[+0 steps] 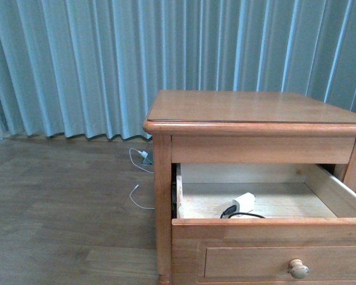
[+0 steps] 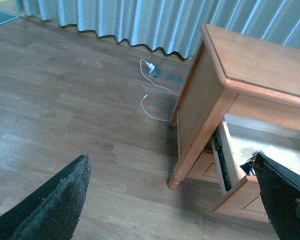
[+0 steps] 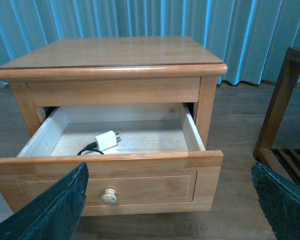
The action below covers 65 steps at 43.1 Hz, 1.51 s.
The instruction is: Put charger into drawer
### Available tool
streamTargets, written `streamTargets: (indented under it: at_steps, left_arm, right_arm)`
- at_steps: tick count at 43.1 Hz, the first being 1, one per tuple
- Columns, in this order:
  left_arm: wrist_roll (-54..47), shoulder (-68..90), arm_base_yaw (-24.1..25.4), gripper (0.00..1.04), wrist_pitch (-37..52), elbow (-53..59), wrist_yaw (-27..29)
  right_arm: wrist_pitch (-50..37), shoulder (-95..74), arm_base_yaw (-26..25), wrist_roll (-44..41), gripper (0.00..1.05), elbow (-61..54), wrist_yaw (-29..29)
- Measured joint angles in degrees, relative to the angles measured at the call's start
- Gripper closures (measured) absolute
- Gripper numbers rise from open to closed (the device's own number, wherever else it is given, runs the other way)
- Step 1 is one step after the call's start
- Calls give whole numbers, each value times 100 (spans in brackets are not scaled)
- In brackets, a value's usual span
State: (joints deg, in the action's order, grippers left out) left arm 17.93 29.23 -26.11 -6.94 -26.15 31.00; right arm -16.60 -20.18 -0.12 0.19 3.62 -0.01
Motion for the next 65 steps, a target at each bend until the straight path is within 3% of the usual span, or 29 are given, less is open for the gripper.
streamTargets:
  at_steps: [13,19,29,36,39,44,47,65]
  left_arm:
    - [74,-225,-20,7,-24,111,-24]
    - [-986,-649,424,28,1025,743,-1016]
    - [-1620,-1191,1187,66,1128,1388,-1722]
    - [-1709,-1550,1659,100,1150,1746,-2184]
    - [-1727,-1869,1707,101,820,1801,-2208]
    - [-1753,-2328,2326,101,597,1934,-3010]
    - [-1749,-2391,2546,101,597,1976,-2999]
    - [-1751,-2656,2590,101,623,2328,-3082]
  right_arm:
    - [0,0,0,0,8,0,0]
    - [0,0,0,0,8,0,0]
    - [0,0,0,0,8,0,0]
    - [0,0,0,0,8,0,0]
    - [0,0,0,0,8,0,0]
    - [0,0,0,0,8,-2,-2]
    - [0,2,0,-2,8,-4,-4]
    - [0,0,2,0,8,-4,0]
